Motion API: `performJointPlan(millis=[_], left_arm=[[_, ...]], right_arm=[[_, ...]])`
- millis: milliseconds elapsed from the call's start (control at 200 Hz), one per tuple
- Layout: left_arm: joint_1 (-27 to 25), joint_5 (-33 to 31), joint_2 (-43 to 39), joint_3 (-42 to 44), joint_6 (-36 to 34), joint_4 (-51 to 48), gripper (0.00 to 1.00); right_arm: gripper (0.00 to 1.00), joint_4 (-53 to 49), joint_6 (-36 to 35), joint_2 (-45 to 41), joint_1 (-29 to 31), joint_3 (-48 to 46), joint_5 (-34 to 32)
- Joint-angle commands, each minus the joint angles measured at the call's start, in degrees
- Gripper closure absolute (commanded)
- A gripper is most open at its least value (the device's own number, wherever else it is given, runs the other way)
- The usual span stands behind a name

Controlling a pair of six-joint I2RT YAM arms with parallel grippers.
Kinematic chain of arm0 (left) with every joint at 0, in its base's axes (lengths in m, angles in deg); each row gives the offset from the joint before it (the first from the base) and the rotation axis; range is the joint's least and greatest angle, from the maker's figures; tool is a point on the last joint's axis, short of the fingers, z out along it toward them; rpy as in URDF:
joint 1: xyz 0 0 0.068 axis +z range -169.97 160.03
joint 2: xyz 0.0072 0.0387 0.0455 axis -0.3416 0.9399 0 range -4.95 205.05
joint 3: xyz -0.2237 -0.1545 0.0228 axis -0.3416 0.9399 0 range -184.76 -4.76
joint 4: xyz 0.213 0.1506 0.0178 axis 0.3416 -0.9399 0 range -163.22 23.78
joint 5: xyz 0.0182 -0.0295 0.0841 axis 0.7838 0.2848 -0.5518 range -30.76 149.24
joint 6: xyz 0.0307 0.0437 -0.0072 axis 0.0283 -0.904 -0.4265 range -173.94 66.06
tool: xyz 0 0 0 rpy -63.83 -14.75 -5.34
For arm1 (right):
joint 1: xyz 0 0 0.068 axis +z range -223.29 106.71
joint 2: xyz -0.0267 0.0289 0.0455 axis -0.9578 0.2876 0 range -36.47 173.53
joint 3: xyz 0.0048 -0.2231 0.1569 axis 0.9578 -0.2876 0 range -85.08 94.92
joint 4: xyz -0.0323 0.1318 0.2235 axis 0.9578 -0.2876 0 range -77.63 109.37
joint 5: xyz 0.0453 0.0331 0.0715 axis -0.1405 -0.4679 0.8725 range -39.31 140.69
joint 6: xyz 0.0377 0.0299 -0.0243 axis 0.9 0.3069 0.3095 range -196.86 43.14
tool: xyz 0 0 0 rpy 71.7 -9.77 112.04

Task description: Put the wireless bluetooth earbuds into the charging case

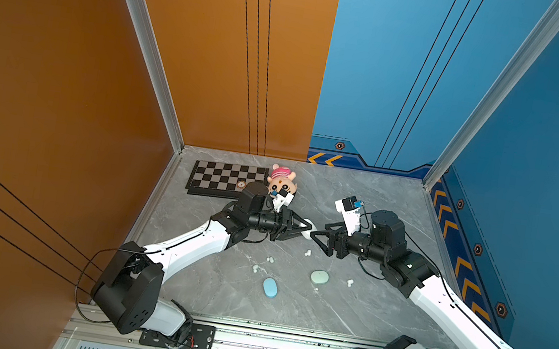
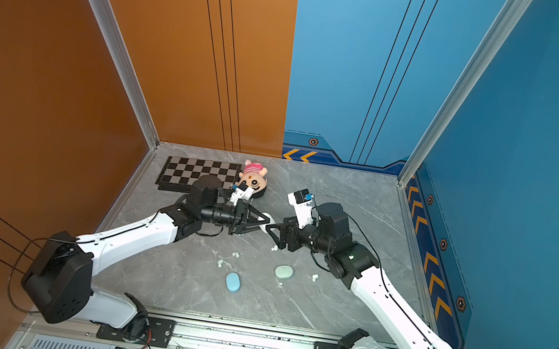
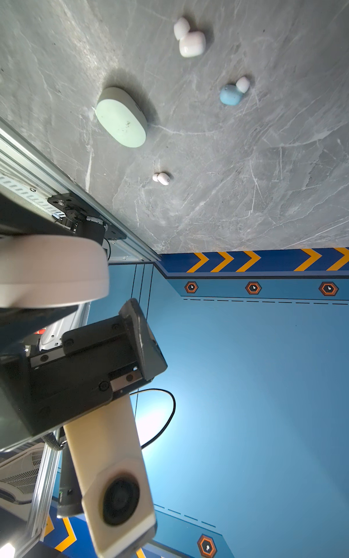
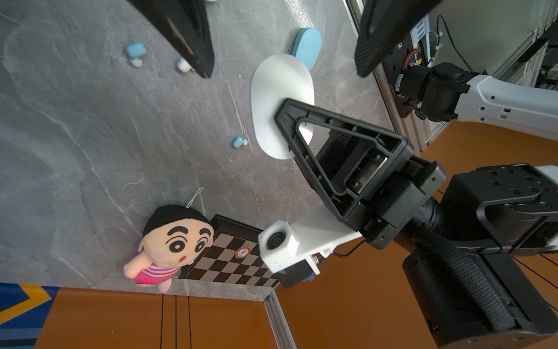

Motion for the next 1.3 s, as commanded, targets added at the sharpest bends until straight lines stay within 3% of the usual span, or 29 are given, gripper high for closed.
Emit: performJointPlan(millis=[0,701,1076,1296], left_arm=[[0.7,1.76,-1.68,-1.1,-0.06,-1.18,1.0],[1.15,1.9,-2.02,-1.08,-0.41,-2.06,1.0],[1.14,1.8,-1.91,-1.1,-0.31,-2.06,1.0],[0.97,1.86,-1.86,-1.28,-0.15,-2.11,1.0]], right_arm=[[0.29,2.04,0.28,1.45,1.09,0.33,-0.5],[0.53,0.68,-2.61,6.51,3.75,3.8,-3.1],[0.57,1.43,-2.57,7.31,4.28,4.13,-3.37],[0.54,1.39,-2.82,7.66,5.07,3.98,-3.43]])
